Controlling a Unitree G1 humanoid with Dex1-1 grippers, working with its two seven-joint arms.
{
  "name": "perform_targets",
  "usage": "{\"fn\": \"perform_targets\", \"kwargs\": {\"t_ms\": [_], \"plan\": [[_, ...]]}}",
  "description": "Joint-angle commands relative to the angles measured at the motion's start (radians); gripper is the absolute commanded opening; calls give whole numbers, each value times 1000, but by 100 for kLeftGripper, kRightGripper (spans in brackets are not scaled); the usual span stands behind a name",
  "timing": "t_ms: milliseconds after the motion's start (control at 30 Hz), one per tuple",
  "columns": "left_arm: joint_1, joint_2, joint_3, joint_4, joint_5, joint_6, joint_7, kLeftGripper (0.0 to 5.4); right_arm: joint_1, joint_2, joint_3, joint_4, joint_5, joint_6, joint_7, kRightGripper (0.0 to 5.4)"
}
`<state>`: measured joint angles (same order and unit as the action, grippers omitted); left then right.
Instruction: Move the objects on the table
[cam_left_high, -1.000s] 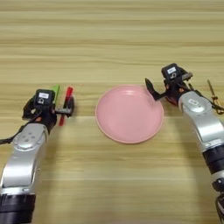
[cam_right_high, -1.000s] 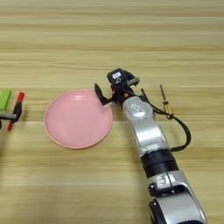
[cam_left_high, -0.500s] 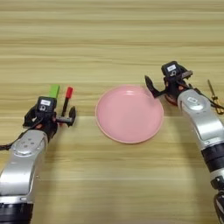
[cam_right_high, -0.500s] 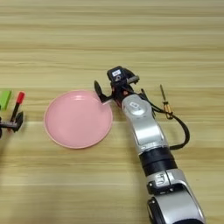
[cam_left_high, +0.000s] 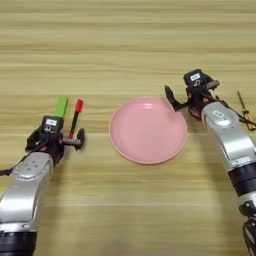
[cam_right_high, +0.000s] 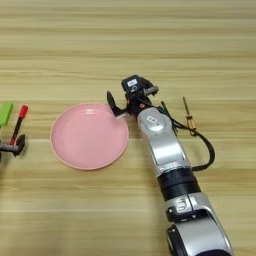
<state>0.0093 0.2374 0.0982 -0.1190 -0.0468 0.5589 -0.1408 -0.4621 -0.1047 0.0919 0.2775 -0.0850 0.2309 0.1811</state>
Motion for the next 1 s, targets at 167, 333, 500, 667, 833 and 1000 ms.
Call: {"fn": "perform_targets", "kwargs": {"t_ms": [167,333,500,667,833,1000], "plan": [[-40,-8,-21,87,12,-40,6,537,-19,0,-9,4,7,10,-3,540],[-61,-13,-26,145,13,-68,9,537,-20,-3,-14,8,8,7,-2,540],[-74,-13,-22,183,10,-89,11,537,-21,-6,-20,10,9,7,-2,540],[-99,-11,-17,253,11,-119,14,537,-23,-6,-25,12,10,6,-3,540],[-117,-12,-12,307,11,-144,17,537,-23,-8,-28,15,10,4,-1,540],[-121,-13,-11,319,12,-151,18,537,-24,-10,-28,16,11,3,-1,540]]}}
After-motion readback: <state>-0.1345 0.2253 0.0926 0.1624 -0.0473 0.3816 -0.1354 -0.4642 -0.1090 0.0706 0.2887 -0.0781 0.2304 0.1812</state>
